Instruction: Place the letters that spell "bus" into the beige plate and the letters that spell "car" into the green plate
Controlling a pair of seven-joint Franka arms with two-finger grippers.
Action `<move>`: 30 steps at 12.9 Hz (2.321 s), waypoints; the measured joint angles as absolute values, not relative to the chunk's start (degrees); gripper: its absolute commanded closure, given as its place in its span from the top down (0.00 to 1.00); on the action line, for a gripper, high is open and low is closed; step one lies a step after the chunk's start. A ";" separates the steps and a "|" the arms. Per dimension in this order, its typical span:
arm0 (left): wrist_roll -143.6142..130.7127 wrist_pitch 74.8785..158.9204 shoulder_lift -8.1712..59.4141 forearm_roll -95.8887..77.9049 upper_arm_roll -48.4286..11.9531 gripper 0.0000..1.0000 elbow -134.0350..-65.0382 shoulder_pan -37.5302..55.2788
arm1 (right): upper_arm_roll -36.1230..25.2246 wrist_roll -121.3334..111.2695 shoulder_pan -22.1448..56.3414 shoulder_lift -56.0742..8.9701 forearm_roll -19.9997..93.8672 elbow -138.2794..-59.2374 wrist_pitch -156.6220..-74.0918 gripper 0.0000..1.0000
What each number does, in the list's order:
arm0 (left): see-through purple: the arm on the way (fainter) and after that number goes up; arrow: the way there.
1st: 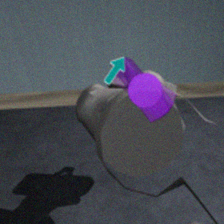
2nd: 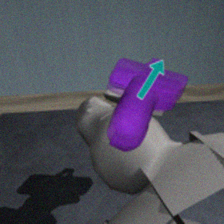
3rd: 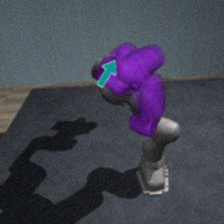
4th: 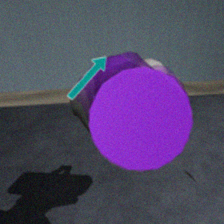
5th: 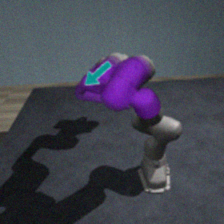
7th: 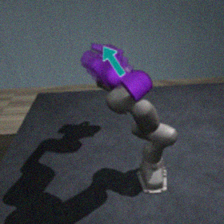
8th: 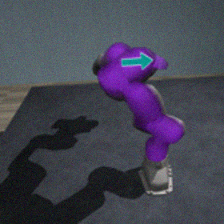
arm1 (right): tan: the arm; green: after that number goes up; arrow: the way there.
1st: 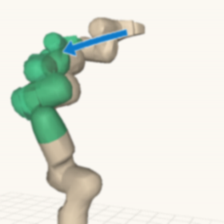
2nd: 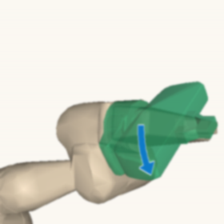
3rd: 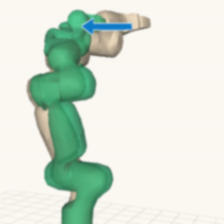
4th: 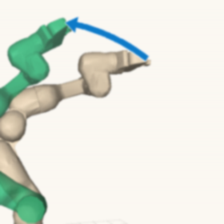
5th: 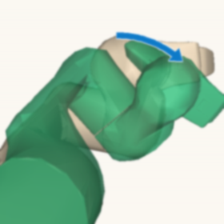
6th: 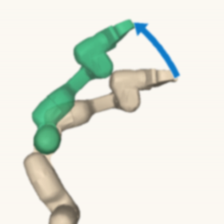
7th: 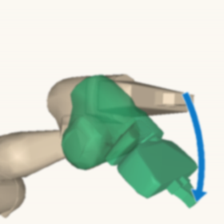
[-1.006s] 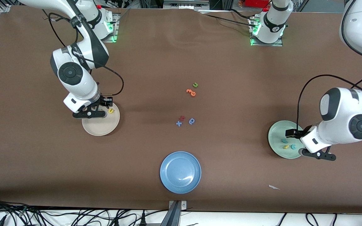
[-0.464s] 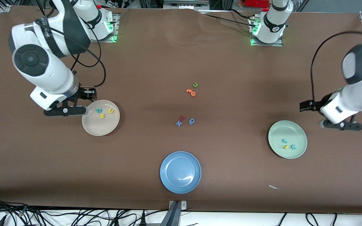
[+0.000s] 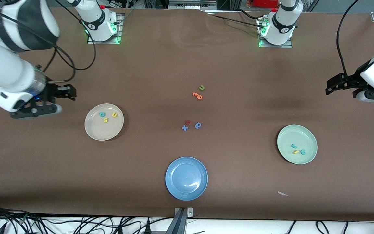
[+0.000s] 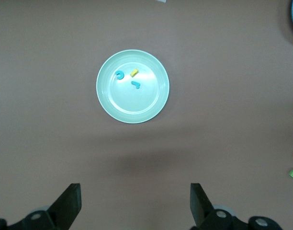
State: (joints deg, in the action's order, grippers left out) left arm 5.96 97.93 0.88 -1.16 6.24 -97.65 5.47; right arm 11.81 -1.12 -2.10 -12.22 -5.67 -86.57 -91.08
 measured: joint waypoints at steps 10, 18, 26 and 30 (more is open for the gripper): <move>5.97 98.92 -0.50 -1.17 9.56 1.00 -97.71 9.09 | 3.96 -6.53 0.83 -9.17 -2.94 -87.18 -91.12 1.00; 5.97 98.84 -0.53 -1.17 9.59 1.00 -97.71 9.09 | 1.86 -6.57 0.82 -8.58 -2.97 -86.05 -90.90 1.00; 5.97 98.84 -0.53 -1.17 9.69 1.00 -97.71 9.08 | 1.73 -6.06 0.92 -8.35 -2.97 -86.04 -89.74 1.00; 5.97 98.84 -0.53 -1.17 9.69 1.00 -97.71 9.08 | 1.72 -5.61 0.92 -8.35 -2.97 -86.04 -89.73 1.00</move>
State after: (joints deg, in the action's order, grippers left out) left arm 5.97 98.84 -0.53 -1.17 9.69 -97.71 9.08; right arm 1.72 -5.61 0.92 -8.35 -2.97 -86.04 -89.73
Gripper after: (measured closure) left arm 0.000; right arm 0.000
